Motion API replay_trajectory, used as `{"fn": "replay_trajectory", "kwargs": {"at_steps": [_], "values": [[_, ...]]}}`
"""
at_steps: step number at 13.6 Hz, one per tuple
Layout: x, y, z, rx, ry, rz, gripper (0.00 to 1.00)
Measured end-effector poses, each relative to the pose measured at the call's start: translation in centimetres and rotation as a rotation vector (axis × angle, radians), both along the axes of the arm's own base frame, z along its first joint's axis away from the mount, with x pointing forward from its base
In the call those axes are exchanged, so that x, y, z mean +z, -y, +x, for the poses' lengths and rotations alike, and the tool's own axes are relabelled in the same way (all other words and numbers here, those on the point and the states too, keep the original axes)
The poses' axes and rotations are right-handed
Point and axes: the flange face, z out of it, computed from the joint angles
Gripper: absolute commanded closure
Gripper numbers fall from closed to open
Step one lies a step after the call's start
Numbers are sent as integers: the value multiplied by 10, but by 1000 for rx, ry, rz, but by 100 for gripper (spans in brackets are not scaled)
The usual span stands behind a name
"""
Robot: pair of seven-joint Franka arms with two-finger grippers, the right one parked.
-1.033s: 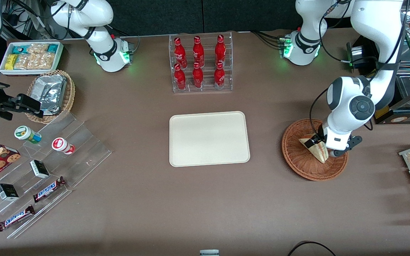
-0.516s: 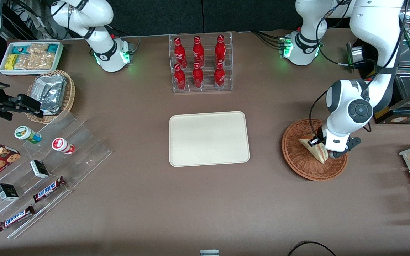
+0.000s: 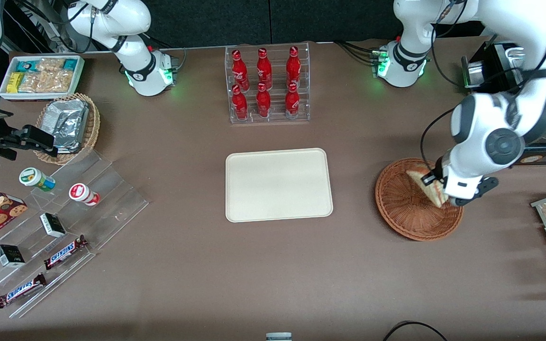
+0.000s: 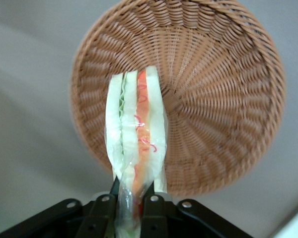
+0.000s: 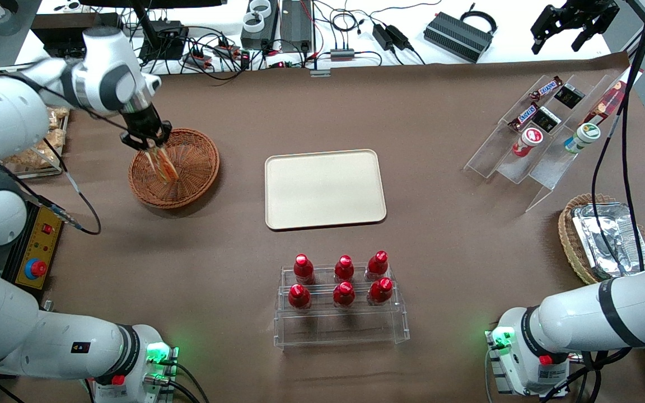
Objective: Place sandwich from basket to tray
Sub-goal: 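Lower the left gripper and close it on the sandwich's crust edge, then lift the sandwich and carry it over the white tray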
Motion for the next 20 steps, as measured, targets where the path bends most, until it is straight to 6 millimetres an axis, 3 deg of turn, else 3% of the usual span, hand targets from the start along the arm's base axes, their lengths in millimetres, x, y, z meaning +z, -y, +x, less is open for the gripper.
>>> {"fn": "replay_trajectory", "kwargs": {"at_steps": [2,4,6,9,11,15,20], "values": [[55,16,2,-41,-29,-2,100],[94,46,4,-92,-18,-10,100],[114,91,0,-162,7,-41,100],[126,166,-6,-266,24,-120,100],[119,211,-8,-325,17,-142,100],[77,299,-17,-427,-31,-161,100],[13,375,-20,-462,-38,-177,100]]}}
